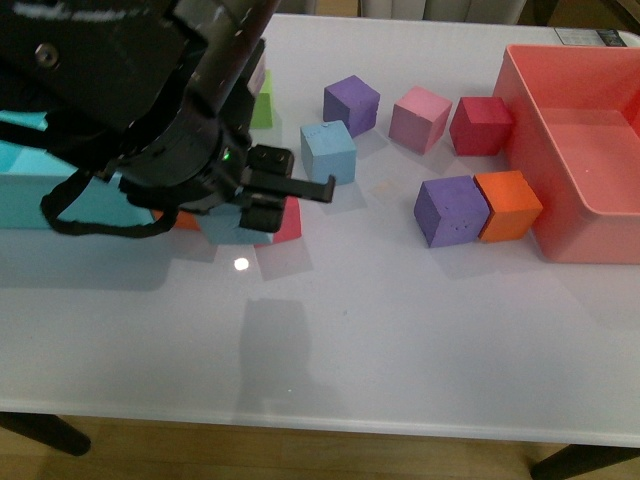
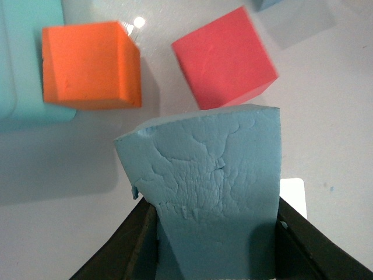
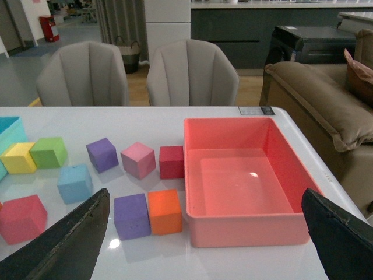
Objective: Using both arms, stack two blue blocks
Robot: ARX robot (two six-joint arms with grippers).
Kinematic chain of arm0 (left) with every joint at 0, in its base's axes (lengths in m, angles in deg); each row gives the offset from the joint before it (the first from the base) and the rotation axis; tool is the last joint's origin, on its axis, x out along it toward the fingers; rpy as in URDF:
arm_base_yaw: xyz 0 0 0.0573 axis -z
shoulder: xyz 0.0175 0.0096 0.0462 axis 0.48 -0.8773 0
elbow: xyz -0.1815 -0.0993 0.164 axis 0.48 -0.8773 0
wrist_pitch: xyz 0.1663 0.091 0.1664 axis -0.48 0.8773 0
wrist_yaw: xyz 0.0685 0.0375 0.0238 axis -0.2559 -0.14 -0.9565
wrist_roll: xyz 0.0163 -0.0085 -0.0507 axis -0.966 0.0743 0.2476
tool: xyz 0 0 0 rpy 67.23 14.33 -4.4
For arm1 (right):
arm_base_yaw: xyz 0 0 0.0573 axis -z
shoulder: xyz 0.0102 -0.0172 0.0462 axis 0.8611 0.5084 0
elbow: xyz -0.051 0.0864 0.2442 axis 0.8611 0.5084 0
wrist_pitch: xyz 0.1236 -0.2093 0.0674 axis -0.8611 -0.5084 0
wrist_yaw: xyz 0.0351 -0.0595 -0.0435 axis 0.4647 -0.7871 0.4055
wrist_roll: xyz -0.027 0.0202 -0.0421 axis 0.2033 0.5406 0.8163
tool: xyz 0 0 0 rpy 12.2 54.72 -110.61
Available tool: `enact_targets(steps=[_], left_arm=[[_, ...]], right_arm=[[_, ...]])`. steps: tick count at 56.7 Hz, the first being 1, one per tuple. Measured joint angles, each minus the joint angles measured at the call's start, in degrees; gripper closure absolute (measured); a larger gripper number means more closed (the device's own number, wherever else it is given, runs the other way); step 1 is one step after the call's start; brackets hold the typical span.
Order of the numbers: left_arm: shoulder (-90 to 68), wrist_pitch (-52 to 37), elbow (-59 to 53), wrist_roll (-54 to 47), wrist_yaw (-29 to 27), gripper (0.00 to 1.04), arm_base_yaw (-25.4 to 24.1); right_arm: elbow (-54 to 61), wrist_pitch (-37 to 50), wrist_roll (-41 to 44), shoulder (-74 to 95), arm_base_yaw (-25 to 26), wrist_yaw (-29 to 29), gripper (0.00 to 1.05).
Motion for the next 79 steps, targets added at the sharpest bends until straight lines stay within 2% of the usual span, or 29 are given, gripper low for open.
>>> enact_targets(steps=[16,40,56,79], left_arm=[[-9.4,7.65,20.92,-6.4,-0.11,0.65,4.42],[-25.46,16.17,45.03,-16.44,-2.23,0.65,3.58],[-31.8,20.46,55.56,-21.44,-4.63,0.65,0.52],[-35.1,23.28,59.91,-21.84,-3.58,0.65,0.59]], right_arm=[[0.0,0.0,0.0,0.0,0.0,0.0,0.09],[0.0,0.0,0.0,0.0,0.0,0.0,0.09],[0.0,0.0,0.0,0.0,0.0,0.0,0.09],[0.0,0.0,0.0,0.0,0.0,0.0,0.09]])
